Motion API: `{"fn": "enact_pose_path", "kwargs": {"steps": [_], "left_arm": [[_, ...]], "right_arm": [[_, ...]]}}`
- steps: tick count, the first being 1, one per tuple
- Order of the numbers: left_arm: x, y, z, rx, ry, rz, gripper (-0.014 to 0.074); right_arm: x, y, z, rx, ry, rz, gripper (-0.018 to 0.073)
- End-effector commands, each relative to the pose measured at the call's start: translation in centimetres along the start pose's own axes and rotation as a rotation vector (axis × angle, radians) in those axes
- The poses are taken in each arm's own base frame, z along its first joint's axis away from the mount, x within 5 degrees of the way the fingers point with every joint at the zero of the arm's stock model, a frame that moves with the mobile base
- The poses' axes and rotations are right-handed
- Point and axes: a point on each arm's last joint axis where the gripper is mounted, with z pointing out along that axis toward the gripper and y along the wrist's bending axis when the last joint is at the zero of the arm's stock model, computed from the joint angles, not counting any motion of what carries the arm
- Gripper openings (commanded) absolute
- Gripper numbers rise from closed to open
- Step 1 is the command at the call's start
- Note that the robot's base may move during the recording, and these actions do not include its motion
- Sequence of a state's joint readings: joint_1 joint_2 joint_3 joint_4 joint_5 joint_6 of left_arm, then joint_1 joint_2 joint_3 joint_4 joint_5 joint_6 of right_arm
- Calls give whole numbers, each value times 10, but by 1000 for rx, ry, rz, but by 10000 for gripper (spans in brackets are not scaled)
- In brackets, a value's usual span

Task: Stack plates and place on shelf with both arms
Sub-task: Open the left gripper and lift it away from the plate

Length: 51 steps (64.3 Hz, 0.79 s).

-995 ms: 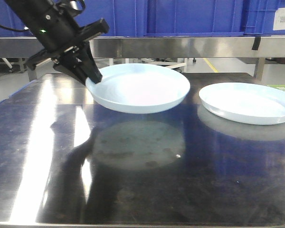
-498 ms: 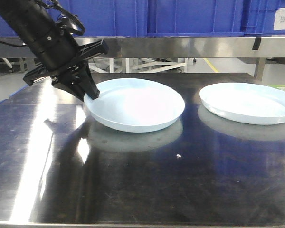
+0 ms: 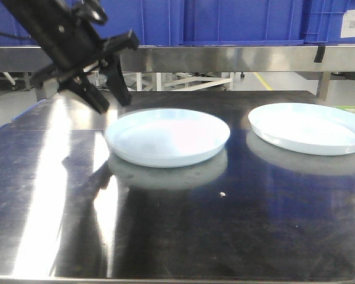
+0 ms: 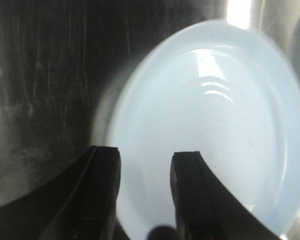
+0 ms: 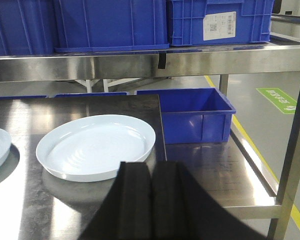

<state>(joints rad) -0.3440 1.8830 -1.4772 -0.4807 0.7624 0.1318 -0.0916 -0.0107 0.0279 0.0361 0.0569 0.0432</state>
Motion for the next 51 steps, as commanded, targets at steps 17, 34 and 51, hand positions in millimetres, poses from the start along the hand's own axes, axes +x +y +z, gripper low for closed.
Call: {"fn": "enact_pose_path", "kwargs": {"steps": [17,34,51], "left_arm": [[-2,-27,-105,-68,-302,175,225],[65,-10,-146,-183,-623,286,84],[140,5,-170,-281,-795,490,82]], "right_arm": [[-9,1,-2,-7,-108,-6,30],[-9,1,-2,-7,-108,-6,30],[-9,1,-2,-7,-108,-6,30]]}}
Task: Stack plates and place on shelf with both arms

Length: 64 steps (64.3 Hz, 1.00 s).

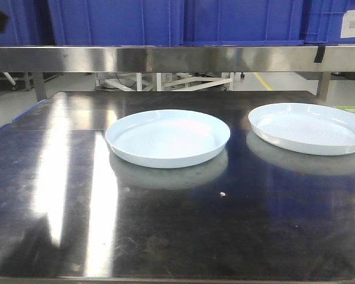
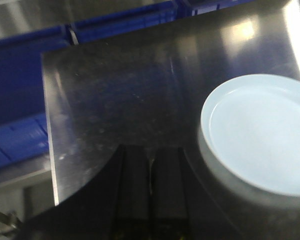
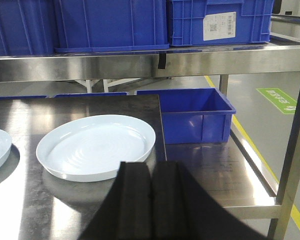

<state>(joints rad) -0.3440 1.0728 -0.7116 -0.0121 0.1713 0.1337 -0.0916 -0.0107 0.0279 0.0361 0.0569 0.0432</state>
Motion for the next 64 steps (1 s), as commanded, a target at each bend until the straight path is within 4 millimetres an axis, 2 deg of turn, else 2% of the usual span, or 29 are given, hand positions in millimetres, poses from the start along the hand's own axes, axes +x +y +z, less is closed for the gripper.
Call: {"fn": "enact_pose_path", "kwargs": {"steps": [1,10,18,26,45,64], "left_arm": [[-5,1,-29,-33,-220,34,82],[22,5,-57,-87,-329,0,82],[45,12,-82,-165,-405,-114,82],[62,14,-99,-225,-454,-127,82],[88,7,-119,-255,-540,-123,82],[89,7,-121,-256,-552,-122,82]], "right_arm": [[-9,1,-2,-7,-108,-6,30],[-9,1,-2,-7,-108,-6,30],[-9,1,-2,-7,-108,-6,30],[-9,1,-2,-7,-108,-6,30],[-9,1,-2,-7,-108,-6,30],[-9,1,-2,-7,-108,-6,30]]}}
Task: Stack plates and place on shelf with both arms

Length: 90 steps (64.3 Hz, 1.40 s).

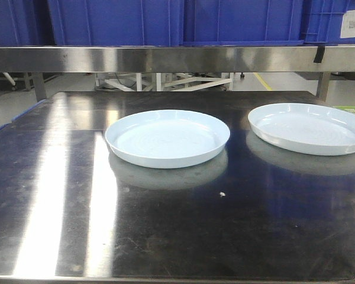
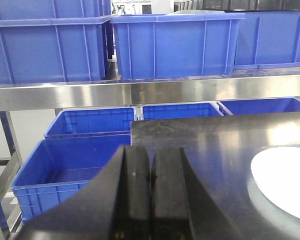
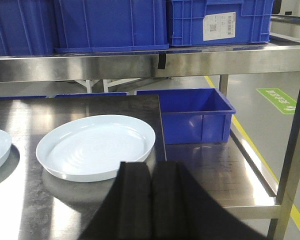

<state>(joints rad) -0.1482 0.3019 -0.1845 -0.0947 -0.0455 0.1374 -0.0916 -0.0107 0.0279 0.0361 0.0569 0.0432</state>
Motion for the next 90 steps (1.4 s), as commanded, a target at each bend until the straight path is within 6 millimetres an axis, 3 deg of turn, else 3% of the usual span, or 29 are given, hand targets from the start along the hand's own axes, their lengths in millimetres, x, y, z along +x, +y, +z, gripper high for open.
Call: {"fn": "enact_pose_path", "kwargs": {"steps": [1,73,84,90], "left_arm": [[-17,2,0,-15,-111,-11,82],[-17,2,0,-15,-111,-11,82],[-17,2,0,-15,-111,-11,82],[-17,2,0,-15,-111,-11,82]], "right_arm": [[-9,1,-2,-7,-108,-6,30],[-12,1,-2,-8,-135,1,30],[-17,1,-3,-8,-104,5,30],[-31,3,-2,-8,-68,15,30]]}}
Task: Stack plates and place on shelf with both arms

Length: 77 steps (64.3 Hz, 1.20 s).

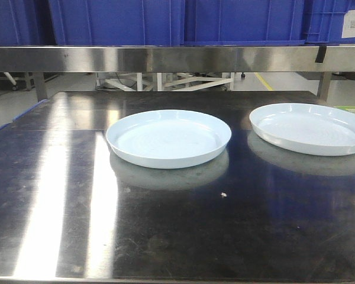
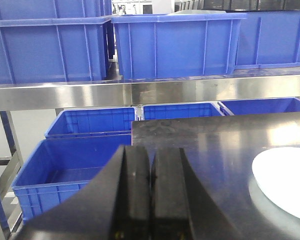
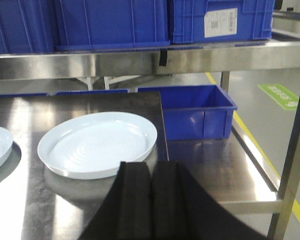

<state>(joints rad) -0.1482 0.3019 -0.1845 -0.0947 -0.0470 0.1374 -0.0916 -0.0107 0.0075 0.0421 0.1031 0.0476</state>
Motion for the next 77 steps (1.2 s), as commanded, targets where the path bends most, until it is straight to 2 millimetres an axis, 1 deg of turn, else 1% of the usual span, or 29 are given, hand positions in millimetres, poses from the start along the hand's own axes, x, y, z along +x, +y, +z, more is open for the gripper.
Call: {"fn": "enact_pose_path", "kwargs": {"steps": [1,8,18,30,39,43,48,51,57,60,67,68,69,70,71,77], "left_arm": [[-17,2,0,-15,-110,-11,82],[-17,2,0,-15,-110,-11,82],[-17,2,0,-15,-110,-11,82],[-17,2,0,-15,-110,-11,82],[-17,2,0,-15,-110,-11,82],[-17,2,0,-15,-110,-11,82],[-17,2,0,-15,-110,-11,82],[-17,2,0,-15,-110,-11,82],[-17,2,0,-15,-110,-11,82],[-17,2,0,-15,-110,-11,82],[-17,2,0,-15,-110,-11,82],[-17,2,0,-15,-110,-11,82],[-17,2,0,-15,-110,-11,82],[-17,2,0,-15,-110,-11,82],[-17,2,0,-15,-110,-11,82],[-17,2,0,-15,-110,-11,82]], "right_arm": [[-32,3,-1,-8,-83,5,30],[-51,5,7,-5,-26,5,30],[-68,6,30,5,92,5,30],[-80,7,63,16,215,5,30],[-84,8,89,26,380,4,30],[-91,9,102,29,453,5,30],[-95,10,119,34,566,8,30],[-103,11,133,35,612,9,30],[-107,12,157,38,716,23,30],[-112,13,172,37,758,34,30],[-113,15,203,37,860,48,30],[-116,15,209,36,861,49,30],[-114,15,214,37,888,49,30],[-117,15,220,37,889,49,31],[-115,14,226,39,909,52,32],[-116,12,254,46,983,80,33]]}}
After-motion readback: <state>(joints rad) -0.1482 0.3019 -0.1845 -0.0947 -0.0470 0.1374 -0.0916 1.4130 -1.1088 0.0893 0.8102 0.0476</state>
